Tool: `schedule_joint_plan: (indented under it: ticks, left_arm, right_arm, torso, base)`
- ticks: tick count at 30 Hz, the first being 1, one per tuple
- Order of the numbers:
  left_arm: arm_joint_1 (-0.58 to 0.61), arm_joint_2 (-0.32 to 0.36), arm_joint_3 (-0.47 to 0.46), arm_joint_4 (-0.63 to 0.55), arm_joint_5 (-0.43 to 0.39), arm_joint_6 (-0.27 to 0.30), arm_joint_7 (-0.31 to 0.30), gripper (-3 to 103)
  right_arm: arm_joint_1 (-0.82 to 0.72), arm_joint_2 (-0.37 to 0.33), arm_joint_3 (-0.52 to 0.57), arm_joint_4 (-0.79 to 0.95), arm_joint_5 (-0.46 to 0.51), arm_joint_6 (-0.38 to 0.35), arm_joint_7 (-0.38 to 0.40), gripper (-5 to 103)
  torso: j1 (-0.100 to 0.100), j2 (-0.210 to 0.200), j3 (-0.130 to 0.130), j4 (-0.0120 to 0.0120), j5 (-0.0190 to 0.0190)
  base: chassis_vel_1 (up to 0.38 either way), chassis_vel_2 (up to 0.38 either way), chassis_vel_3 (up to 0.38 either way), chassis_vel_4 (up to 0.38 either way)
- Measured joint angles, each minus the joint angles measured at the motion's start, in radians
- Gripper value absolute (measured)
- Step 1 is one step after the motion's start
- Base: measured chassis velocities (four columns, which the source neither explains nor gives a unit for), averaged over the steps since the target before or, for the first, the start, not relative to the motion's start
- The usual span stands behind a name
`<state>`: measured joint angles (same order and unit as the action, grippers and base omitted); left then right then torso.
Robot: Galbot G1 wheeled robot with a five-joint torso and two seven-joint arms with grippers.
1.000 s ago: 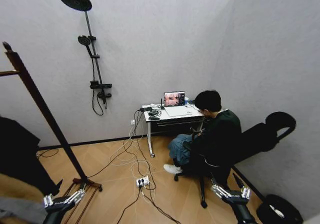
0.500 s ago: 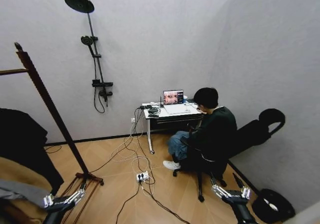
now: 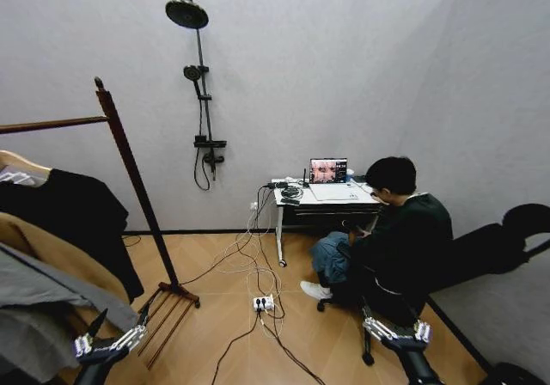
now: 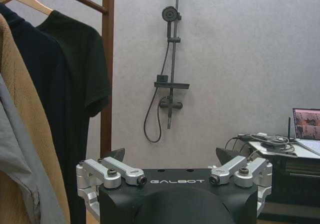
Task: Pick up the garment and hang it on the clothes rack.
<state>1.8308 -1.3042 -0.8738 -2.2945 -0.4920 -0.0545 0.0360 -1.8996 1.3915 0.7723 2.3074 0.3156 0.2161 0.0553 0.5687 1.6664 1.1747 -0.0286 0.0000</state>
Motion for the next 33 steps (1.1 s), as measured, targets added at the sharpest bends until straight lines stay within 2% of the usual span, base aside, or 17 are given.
schedule_joint_plan:
  ticks: [13,18,19,20,22,27,30,31,32,33]
  left_arm:
    - [0.0,0.0,0.0,0.0,0.0,0.0,0.0,100]
    - [0.0,0.0,0.0,0.0,0.0,0.0,0.001,100]
    - [0.0,0.0,0.0,0.0,0.0,0.0,0.0,100]
    - [0.0,0.0,0.0,0.0,0.0,0.0,0.0,100]
    - [0.0,0.0,0.0,0.0,0.0,0.0,0.001,100]
    - [0.0,0.0,0.0,0.0,0.0,0.0,0.0,100]
    - [0.0,0.0,0.0,0.0,0.0,0.0,0.0,100]
    - [0.0,0.0,0.0,0.0,0.0,0.0,0.0,100]
    - [0.0,0.0,0.0,0.0,0.0,0.0,0.0,100]
    - [0.0,0.0,0.0,0.0,0.0,0.0,0.0,100]
  right_arm:
    - [0.0,0.0,0.0,0.0,0.0,0.0,0.0,100]
    - [0.0,0.0,0.0,0.0,0.0,0.0,0.0,100]
    - [0.0,0.0,0.0,0.0,0.0,0.0,0.0,100]
    - [0.0,0.0,0.0,0.0,0.0,0.0,0.0,100]
    - [0.0,0.0,0.0,0.0,0.0,0.0,0.0,100]
    - [0.0,0.0,0.0,0.0,0.0,0.0,0.0,100]
    - [0.0,0.0,0.0,0.0,0.0,0.0,0.0,100]
    - [0.0,0.0,0.0,0.0,0.0,0.0,0.0,100]
    - [0.0,0.0,0.0,0.0,0.0,0.0,0.0,100]
    - [0.0,0.0,0.0,0.0,0.0,0.0,0.0,100]
  torso:
    - [0.0,0.0,0.0,0.0002,0.0]
    - [0.0,0.0,0.0,0.0004,0.0003]
    - [0.0,0.0,0.0,0.0005,-0.0012]
    - [0.0,0.0,0.0,0.0005,-0.0012]
    - [0.0,0.0,0.0,0.0005,0.0009]
    - [0.0,0.0,0.0,0.0003,-0.0005]
    - [0.0,0.0,0.0,0.0005,0.0006]
    - [0.0,0.0,0.0,0.0002,0.0005]
    - [0.0,0.0,0.0,0.0004,-0.0021]
    - [0.0,0.0,0.0,0.0004,-0.0021]
  base:
    - [0.074,-0.075,-0.067,0.068]
    - [0.211,-0.242,-0.191,0.193]
    - [0.236,-0.232,-0.264,0.257]
    - [0.236,-0.232,-0.264,0.257]
    - [0.311,-0.268,-0.276,0.256]
    - [0.289,-0.31,-0.281,0.287]
    - [0.356,-0.337,-0.335,0.353]
    - [0.31,-0.385,-0.352,0.358]
    - [0.31,-0.38,-0.352,0.364]
    - [0.31,-0.38,-0.352,0.364]
